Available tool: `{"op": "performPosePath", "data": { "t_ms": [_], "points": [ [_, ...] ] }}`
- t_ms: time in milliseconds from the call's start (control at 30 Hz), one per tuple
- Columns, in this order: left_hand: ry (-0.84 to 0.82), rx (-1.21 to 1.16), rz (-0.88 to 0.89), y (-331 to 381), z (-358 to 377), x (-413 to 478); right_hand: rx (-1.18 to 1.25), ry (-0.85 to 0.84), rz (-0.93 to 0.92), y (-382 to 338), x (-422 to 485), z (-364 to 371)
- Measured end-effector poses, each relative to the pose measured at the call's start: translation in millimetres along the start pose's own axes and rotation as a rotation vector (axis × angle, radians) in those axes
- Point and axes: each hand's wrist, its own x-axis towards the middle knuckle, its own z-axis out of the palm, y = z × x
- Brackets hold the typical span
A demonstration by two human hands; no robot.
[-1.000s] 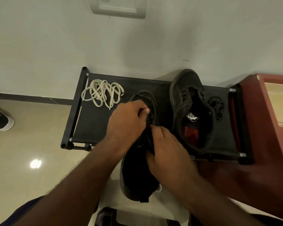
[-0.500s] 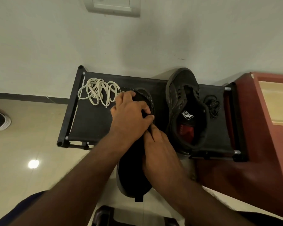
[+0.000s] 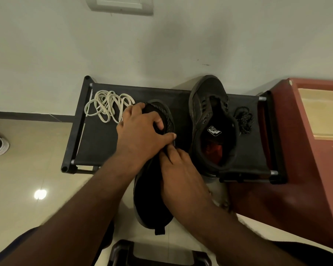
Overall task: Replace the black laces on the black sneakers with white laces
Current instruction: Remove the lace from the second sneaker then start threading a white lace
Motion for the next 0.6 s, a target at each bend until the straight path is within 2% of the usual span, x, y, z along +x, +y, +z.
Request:
{"op": "performPosePath", "data": {
  "t_ms": [233,300,400,467,500,600],
  "points": [
    [0.088,0.105,0.096,2,7,-1,-0.019,-0.001,-0.042,2,0,-1],
    [0.127,-0.094,0.12,1,7,3,0.01,0.009,-0.035,2,-2,-3],
    [0.22,-0.537,0.03,2,-3,8,-0.007,-0.005,-0.035,3,-3,-5],
    [0.291,-0.733,-0.029,1,-10,10,-0.008,-0.007,-0.034,2,-3,-6],
    [0.301,-0.706,-0.033,-2,-12,10,-0.01,-0.004,-0.03,1,-4,-6],
    [0.251,-0.356,0.058,-13,-5,11,-0.042,0.01,-0.011,1,-2,-4]
  ]
}}
